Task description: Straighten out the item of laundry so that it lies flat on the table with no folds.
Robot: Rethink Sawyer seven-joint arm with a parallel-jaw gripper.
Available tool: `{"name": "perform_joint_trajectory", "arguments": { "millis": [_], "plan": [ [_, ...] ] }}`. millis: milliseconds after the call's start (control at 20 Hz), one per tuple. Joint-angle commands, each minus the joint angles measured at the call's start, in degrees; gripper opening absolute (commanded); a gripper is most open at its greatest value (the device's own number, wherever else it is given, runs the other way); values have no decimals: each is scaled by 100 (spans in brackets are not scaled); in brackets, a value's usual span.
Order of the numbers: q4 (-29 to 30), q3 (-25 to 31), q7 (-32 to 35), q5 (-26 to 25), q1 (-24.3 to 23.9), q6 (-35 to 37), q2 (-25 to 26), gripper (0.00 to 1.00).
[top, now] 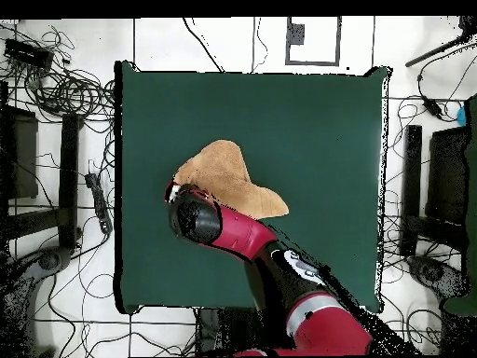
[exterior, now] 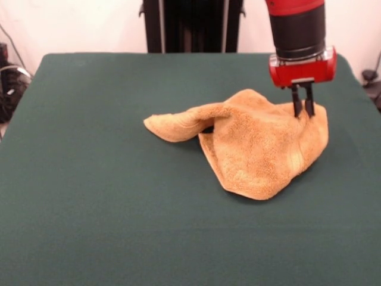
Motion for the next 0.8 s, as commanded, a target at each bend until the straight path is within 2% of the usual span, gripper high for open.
{"name": "perform_joint_trajectory", "arguments": {
  "millis": [50, 250, 300, 800],
  "plan": [
    [295, 587, 1649, 264, 262, -247, 370, 0],
    [304, 589, 1698, 258, 242, -266, 386, 0],
    [305, 593, 1704, 260, 238, -273, 389, 100],
    [294, 654, 1649, 215, 160, -258, 402, 100]
  ]
}}
